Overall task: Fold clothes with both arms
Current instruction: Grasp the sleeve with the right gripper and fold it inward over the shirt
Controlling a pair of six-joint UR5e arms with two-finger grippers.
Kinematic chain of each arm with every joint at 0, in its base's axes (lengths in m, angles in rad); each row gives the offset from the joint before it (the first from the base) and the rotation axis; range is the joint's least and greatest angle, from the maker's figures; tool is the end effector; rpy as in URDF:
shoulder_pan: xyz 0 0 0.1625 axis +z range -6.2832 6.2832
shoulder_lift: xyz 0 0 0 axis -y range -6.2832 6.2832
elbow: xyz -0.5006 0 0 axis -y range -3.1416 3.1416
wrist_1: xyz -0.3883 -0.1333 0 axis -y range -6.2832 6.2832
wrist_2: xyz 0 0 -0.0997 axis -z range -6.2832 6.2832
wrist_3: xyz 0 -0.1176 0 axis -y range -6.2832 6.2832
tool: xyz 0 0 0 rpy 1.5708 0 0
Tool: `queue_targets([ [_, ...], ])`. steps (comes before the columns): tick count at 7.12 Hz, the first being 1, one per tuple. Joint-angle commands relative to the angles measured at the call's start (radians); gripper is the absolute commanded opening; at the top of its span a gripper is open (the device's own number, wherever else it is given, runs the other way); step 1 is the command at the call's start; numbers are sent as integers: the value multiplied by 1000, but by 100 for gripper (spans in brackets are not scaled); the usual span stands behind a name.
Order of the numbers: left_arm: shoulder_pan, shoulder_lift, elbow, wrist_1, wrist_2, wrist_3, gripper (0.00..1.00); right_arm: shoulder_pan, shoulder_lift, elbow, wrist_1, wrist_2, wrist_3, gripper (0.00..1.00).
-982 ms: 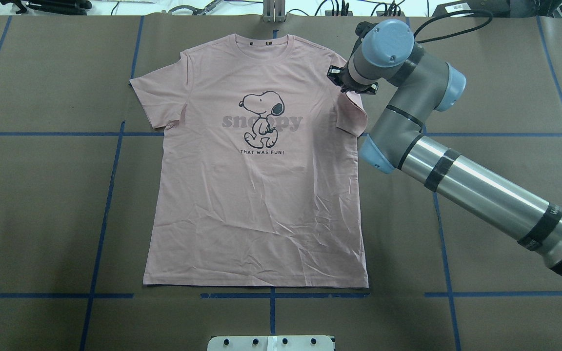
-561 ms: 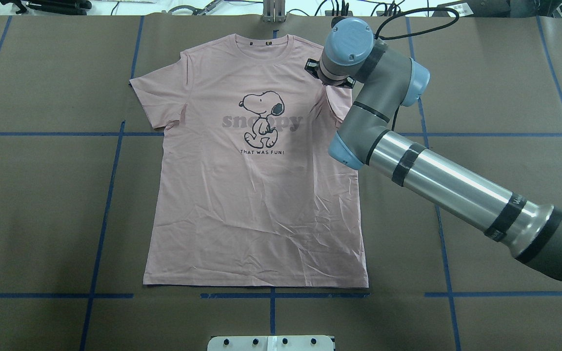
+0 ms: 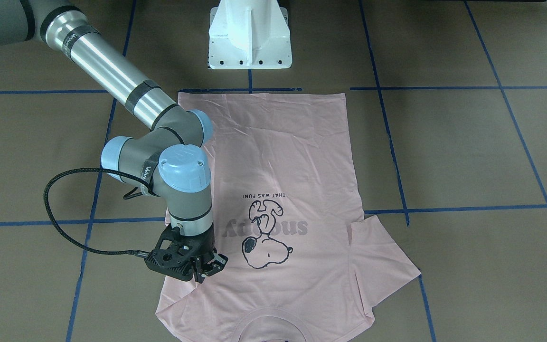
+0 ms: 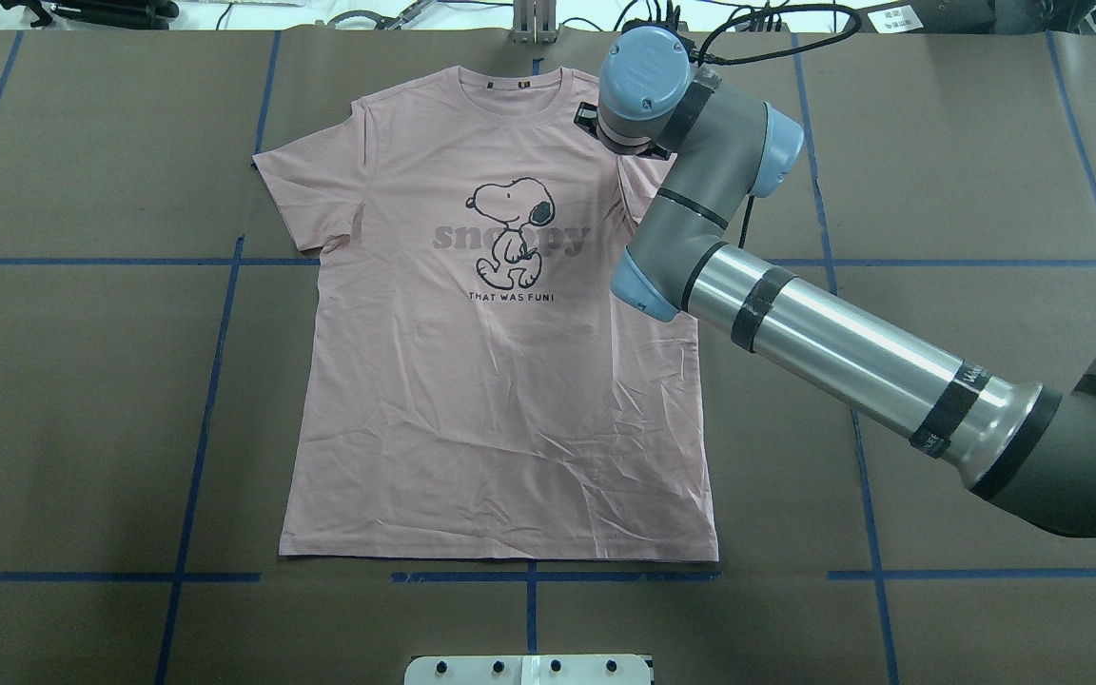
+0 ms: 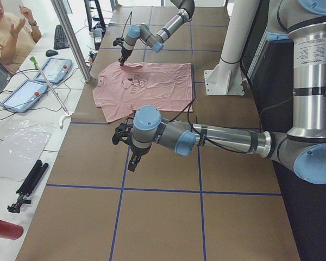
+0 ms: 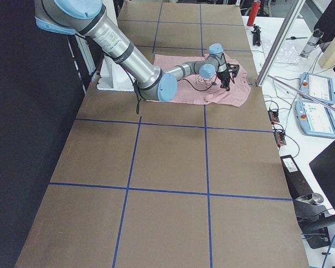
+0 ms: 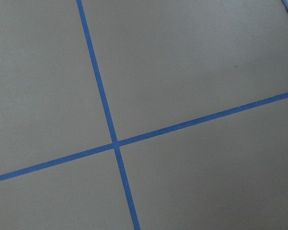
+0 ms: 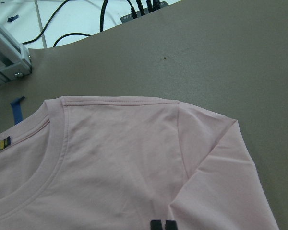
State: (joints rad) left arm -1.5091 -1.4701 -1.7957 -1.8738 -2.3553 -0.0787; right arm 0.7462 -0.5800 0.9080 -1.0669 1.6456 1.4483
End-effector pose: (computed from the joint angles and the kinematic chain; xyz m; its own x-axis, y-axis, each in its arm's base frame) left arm -0.0217 -0.4624 0.6469 0.6906 0.2633 -0.6736 -0.0018 0.9320 0.3625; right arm -0.6058 -0.7297 0.3170 0.5686 0.3597 0.7398 -0.5712 0.8198 0.0404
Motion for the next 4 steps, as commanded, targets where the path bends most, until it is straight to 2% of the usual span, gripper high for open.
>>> queue_targets([
  [1, 135, -51, -20, -74, -1, -198, 100, -1, -26, 85, -1, 14, -12, 100],
  [2, 221, -96, -7, -84, -2, -378, 100, -2, -81, 174, -4, 45, -14, 100],
  [3, 296, -186, -1, -82, 5, -521, 100, -1, -165, 307, -8, 95, -13, 100],
  [4, 378, -255, 28, -79, 89, -612, 100, -2, -263, 435, -7, 130, -14, 100],
])
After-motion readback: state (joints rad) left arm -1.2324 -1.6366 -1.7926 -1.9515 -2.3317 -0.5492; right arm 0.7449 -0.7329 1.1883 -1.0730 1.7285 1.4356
